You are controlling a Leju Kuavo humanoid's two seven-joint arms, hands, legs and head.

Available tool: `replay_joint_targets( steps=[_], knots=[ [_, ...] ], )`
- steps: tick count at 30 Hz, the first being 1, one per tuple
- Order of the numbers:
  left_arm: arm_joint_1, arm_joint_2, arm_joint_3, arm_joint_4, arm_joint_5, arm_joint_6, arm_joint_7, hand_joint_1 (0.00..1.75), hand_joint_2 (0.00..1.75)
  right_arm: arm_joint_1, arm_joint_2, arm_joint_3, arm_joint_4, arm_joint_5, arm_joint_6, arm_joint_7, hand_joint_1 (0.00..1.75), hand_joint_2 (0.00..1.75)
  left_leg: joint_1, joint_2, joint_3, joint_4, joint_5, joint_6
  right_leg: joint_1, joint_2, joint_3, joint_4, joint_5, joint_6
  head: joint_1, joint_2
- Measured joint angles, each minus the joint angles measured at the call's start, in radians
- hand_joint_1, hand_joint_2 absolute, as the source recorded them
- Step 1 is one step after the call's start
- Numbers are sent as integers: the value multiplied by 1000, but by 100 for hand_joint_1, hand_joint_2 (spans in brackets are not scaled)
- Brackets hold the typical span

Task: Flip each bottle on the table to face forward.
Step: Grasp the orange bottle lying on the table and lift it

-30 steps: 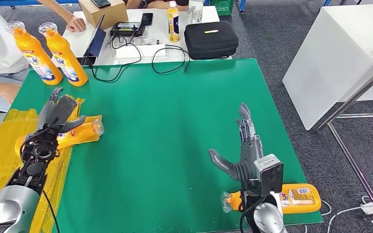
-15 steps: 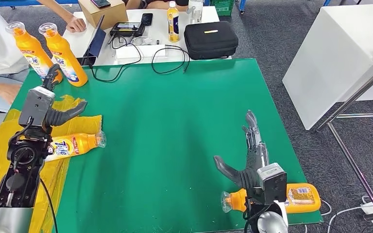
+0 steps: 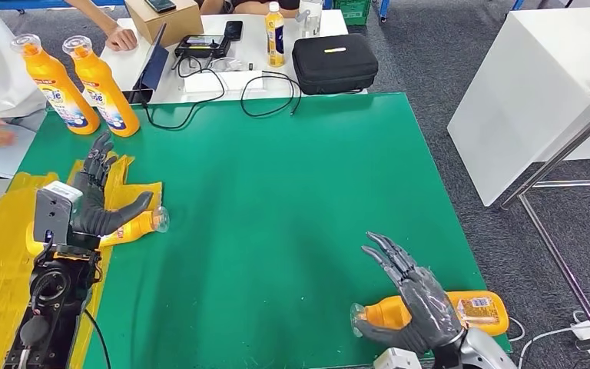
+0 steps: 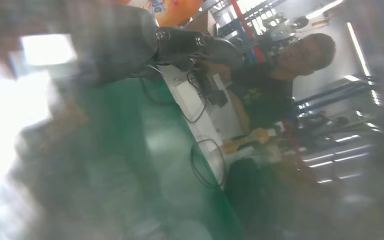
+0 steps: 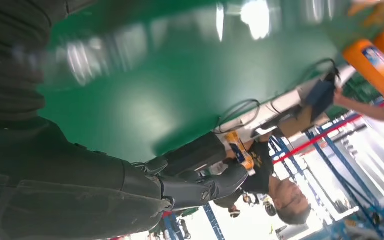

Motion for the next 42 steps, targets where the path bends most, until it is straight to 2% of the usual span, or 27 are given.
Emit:
replay_joint_targets(
  steps=[8,12,16,31,37,42],
  knots=[
    [3,-19,0,0,13,-3,-2,0,175,70,-97,-11,-42,10,-3,1,0,175,1,0,1,0,0,0,1,0,0,0,0,0,0,0],
    [4,-22,0,0,28,-3,-4,0,175,159,-169,-43,-57,8,-42,47,0,175,1,0,1,0,0,0,1,0,0,0,0,0,0,0],
    [7,-22,-1,0,34,-3,-4,0,175,219,-206,-82,-59,7,-72,76,0,175,0,1,1,0,-2,0,1,1,0,0,0,0,0,0],
    [12,-24,-1,0,35,-2,-4,0,175,256,-232,-107,-62,10,-73,86,0,175,1,1,2,0,-1,0,1,1,0,0,0,0,0,0],
    [13,-28,-1,0,43,-1,3,0,175,257,-232,-122,-53,87,-74,190,0,175,0,1,2,0,-1,0,1,1,0,0,0,0,0,0],
    [12,-36,-7,0,46,2,23,0,175,245,-228,-137,15,172,-77,273,0,175,0,1,2,0,-1,0,1,1,1,0,0,0,0,0]
  ],
)
